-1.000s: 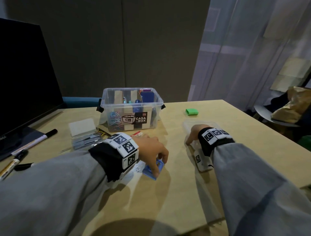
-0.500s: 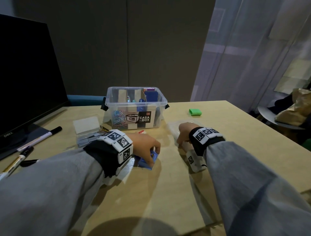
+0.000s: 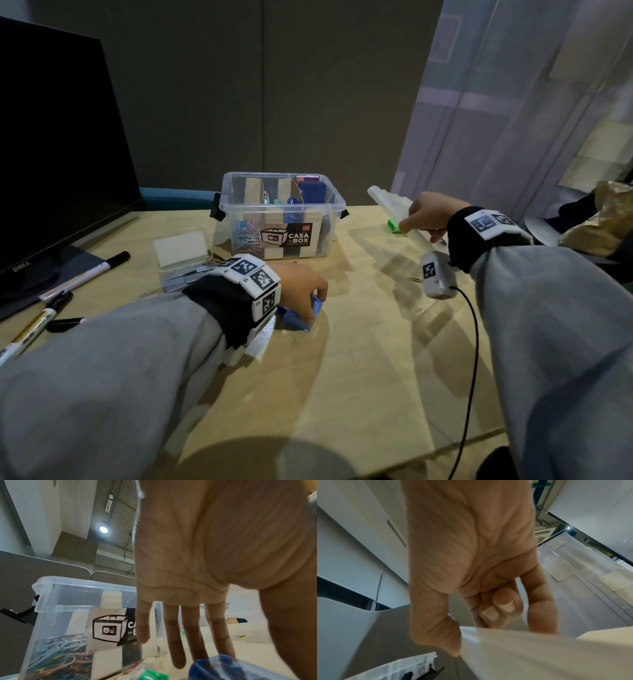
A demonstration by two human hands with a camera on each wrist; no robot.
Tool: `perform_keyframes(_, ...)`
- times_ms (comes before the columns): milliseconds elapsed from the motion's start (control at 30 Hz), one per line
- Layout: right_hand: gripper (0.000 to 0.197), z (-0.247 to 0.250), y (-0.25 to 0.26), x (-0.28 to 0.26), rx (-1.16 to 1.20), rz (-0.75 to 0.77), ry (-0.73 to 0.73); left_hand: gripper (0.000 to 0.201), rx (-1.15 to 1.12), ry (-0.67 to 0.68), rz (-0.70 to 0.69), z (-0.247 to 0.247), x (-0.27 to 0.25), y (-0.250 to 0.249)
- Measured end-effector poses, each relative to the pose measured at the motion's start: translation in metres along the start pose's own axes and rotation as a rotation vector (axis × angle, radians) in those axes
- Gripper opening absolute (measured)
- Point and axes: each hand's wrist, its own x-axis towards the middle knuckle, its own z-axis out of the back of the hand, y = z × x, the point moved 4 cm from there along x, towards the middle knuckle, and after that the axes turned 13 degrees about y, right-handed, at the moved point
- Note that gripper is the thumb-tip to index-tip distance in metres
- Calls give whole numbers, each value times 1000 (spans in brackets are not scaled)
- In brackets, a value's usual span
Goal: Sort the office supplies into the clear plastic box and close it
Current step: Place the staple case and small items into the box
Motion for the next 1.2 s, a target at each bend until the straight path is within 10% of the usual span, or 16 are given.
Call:
perform_keyframes(567, 26, -20, -20, 7, -147, -113, 19, 55, 149, -213, -60, 40, 36, -59)
perform_keyframes(1200, 29, -41, -78, 41, -271, -191, 117, 63, 305, -12, -115, 52, 111, -130)
